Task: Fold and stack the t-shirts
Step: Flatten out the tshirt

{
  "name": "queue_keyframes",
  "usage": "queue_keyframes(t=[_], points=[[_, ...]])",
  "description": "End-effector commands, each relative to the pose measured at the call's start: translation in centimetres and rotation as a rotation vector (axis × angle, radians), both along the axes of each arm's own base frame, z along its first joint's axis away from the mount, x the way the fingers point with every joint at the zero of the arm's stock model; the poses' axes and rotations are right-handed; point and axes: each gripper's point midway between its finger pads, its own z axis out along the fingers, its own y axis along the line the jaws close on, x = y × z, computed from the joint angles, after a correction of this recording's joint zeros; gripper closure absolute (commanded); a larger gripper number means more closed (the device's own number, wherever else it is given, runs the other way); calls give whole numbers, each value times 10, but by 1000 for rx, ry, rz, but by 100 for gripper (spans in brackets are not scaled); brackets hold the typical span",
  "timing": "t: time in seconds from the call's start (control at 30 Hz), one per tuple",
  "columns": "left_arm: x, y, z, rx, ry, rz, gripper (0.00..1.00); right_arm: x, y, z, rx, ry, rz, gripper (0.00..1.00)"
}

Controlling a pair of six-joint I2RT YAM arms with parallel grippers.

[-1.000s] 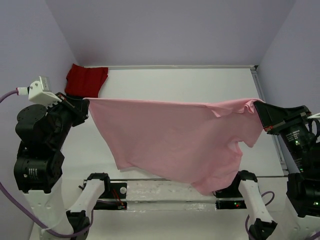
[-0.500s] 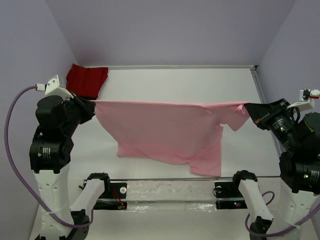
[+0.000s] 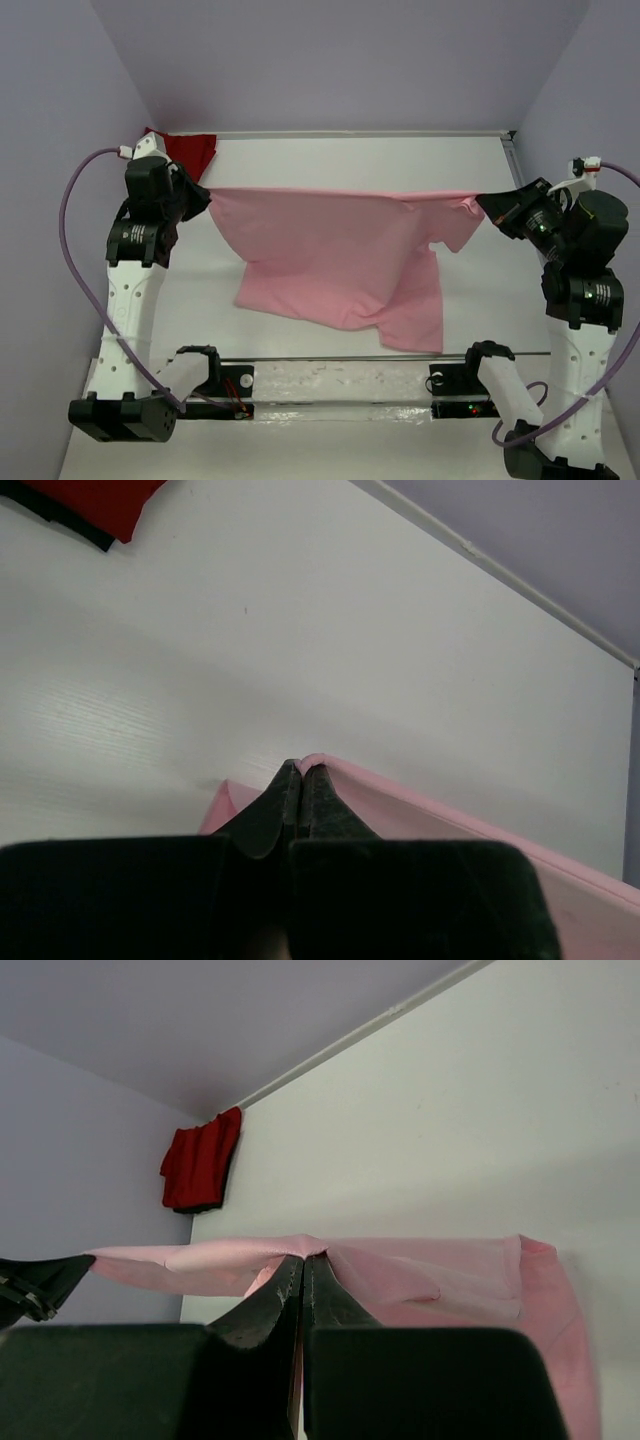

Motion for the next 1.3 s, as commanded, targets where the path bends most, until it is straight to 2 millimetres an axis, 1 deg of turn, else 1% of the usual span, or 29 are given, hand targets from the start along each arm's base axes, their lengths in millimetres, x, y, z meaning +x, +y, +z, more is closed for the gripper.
queue_keyframes(t=[0.0, 0.03, 0.13, 0.2, 0.27, 0.3, 0.33, 0.4, 0.43, 0.5, 0.53, 0.57, 0.6, 0.63, 0.67, 0.73, 0.77, 0.83, 0.87, 0.9, 0.93, 0.97, 1.0, 1.07, 1.1, 1.13, 1.2, 1.23, 1.27], points=[[28, 14, 11, 3, -98, 89, 100, 28, -16, 8, -46, -79, -60, 100], [35, 17, 4, 7, -89, 104, 100, 33, -17, 9, -53, -94, -61, 100], [49, 23, -1, 33, -89, 128, 100, 53, -22, -9, -62, -64, -64, 100], [58, 25, -2, 44, -89, 138, 100, 67, -24, -20, -64, -41, -60, 100], [72, 27, -1, 53, -89, 146, 100, 79, -25, -22, -69, -56, -49, 100], [76, 27, -3, 51, -86, 147, 100, 88, -26, -32, -65, -31, -46, 100], [81, 26, -4, 51, -83, 147, 100, 94, -28, -36, -64, -23, -48, 100], [96, 27, -10, 53, -71, 155, 100, 108, -28, -38, -76, -33, -33, 100], [105, 27, -18, 55, -59, 152, 100, 120, -31, -48, -81, -6, -29, 100], [116, 26, -24, 63, -48, 149, 100, 134, -32, -56, -86, 6, -17, 100], [126, 26, -31, 71, -37, 152, 100, 141, -33, -58, -89, 4, -14, 100], [132, 25, -36, 79, -30, 151, 100, 152, -35, -70, -87, 33, -12, 100], [139, 24, -37, 83, -29, 150, 100, 159, -36, -74, -90, 34, -9, 100], [150, 23, -49, 89, -7, 147, 100, 167, -38, -75, -101, 23, -8, 100], [156, 22, -54, 95, 4, 145, 100, 178, -39, -89, -102, 50, 0, 100], [170, 19, -64, 102, 39, 144, 100, 190, -42, -95, -119, 51, 6, 100], [174, 20, -67, 100, 52, 149, 100, 201, -44, -105, -118, 73, 5, 100], [187, 21, -72, 110, 66, 166, 100, 213, -47, -108, -129, 73, 5, 100], [190, 22, -76, 107, 83, 177, 100, 220, -48, -104, -131, 62, 9, 100], [193, 22, -78, 105, 89, 186, 100, 226, -48, -105, -130, 59, 13, 100], [201, 24, -80, 107, 100, 198, 100, 236, -48, -116, -111, 79, 17, 100], [206, 24, -83, 106, 105, 204, 100, 243, -49, -113, -107, 69, 21, 100], [210, 23, -86, 99, 113, 210, 100, 253, -49, -129, -95, 103, 28, 100], [227, 20, -91, 88, 119, 210, 100, 264, -48, -136, -74, 112, 38, 100], [233, 18, -93, 86, 121, 208, 100, 268, -49, -142, -61, 124, 34, 100], [244, 17, -95, 92, 119, 211, 100, 277, -49, -148, -48, 119, 36, 100], [256, 10, -98, 104, 115, 202, 100, 284, -51, -162, -34, 145, 27, 100], [267, 9, -102, 113, 116, 201, 100, 293, -50, -169, -29, 139, 41, 100], [271, 8, -104, 119, 116, 205, 100, 297, -45, -173, -32, 145, 51, 100]])
